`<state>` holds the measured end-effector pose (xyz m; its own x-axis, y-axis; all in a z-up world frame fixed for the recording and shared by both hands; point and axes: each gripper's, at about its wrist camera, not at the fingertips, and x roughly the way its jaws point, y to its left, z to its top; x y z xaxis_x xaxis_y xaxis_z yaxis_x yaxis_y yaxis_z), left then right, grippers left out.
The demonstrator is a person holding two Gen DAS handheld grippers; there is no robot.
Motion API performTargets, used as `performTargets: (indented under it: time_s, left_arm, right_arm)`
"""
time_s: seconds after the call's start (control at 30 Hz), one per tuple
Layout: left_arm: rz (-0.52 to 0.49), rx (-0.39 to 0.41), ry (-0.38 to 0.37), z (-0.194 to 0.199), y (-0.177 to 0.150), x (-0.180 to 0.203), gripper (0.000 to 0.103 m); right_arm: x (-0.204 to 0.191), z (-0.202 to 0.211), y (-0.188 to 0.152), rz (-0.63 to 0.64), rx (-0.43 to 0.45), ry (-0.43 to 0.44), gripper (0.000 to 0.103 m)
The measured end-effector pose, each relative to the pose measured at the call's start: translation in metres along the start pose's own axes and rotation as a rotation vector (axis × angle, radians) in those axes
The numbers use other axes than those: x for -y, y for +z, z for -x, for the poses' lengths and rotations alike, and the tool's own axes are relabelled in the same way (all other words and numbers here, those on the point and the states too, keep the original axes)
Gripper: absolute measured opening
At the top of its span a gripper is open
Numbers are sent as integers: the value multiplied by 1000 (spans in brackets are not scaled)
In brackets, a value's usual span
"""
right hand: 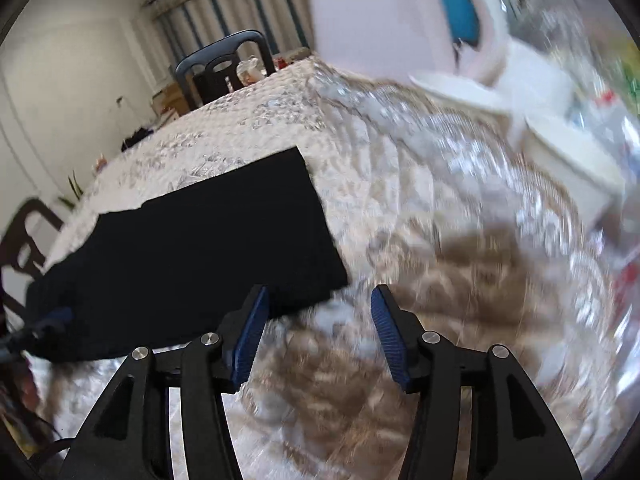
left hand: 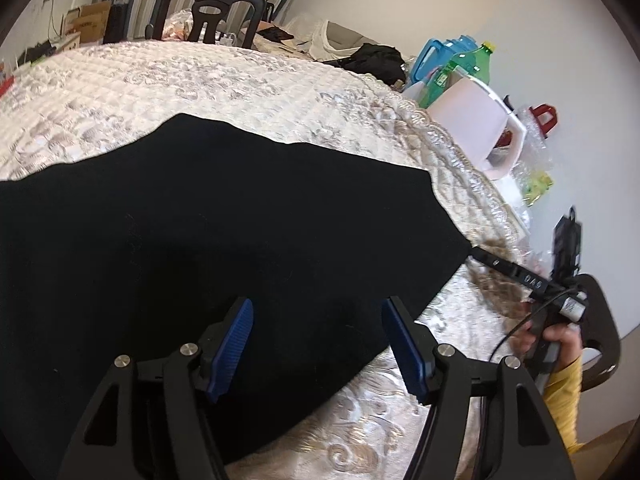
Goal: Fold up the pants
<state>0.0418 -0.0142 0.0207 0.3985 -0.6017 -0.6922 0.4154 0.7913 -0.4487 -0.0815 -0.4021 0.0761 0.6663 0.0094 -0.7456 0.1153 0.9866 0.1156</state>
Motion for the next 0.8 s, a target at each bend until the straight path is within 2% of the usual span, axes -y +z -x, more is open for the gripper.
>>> performTargets:
  time_s: [0.1,0.37,0.5,0.63,0.8]
  left_arm:
    - [3,-13,-12,-2,0,2,70]
    - [19,-14,-39,1,-4,1,70]
    - [17,-17,-42,3,-5,1,70]
    - [12,-19,-43,2,-5,2,70]
    - [4,-31,-57,-1,-2,6,70]
  right_arm:
    - [-7,1,-1,9,-3,-13,56]
    - [-32,-18,8,17,-13,37,59]
    - [-32,-20,5,-66,-32,174,58]
    - [-34,-21,-2,-98,-30,221,58]
    - [-26,-25,3,-160,0,235,58]
